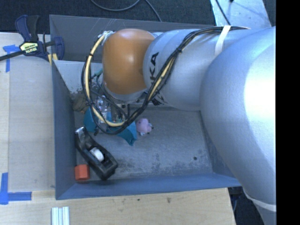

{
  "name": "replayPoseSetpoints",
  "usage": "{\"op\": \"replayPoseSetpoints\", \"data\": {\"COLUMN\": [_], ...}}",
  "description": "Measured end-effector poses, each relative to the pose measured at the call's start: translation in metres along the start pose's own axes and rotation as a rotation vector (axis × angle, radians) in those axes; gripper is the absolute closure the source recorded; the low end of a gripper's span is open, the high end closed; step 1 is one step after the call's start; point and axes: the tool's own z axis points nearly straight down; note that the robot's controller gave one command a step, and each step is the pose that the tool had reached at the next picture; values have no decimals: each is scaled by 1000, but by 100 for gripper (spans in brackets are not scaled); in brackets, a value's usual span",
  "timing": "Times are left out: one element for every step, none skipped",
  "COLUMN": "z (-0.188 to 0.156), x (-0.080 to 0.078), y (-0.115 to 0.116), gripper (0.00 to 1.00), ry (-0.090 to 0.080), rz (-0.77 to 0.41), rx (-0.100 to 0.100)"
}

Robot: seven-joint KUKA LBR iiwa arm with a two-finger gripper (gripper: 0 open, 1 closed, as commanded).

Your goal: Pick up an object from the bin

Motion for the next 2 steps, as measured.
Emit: {"op": "replayPoseSetpoints", "data": {"z": [-39, -102], "x": [10, 9], "y": [-6, -7], "gripper": [100, 100], "ry": [11, 5], "rz": [-8, -26], "rx": [4, 2]}}
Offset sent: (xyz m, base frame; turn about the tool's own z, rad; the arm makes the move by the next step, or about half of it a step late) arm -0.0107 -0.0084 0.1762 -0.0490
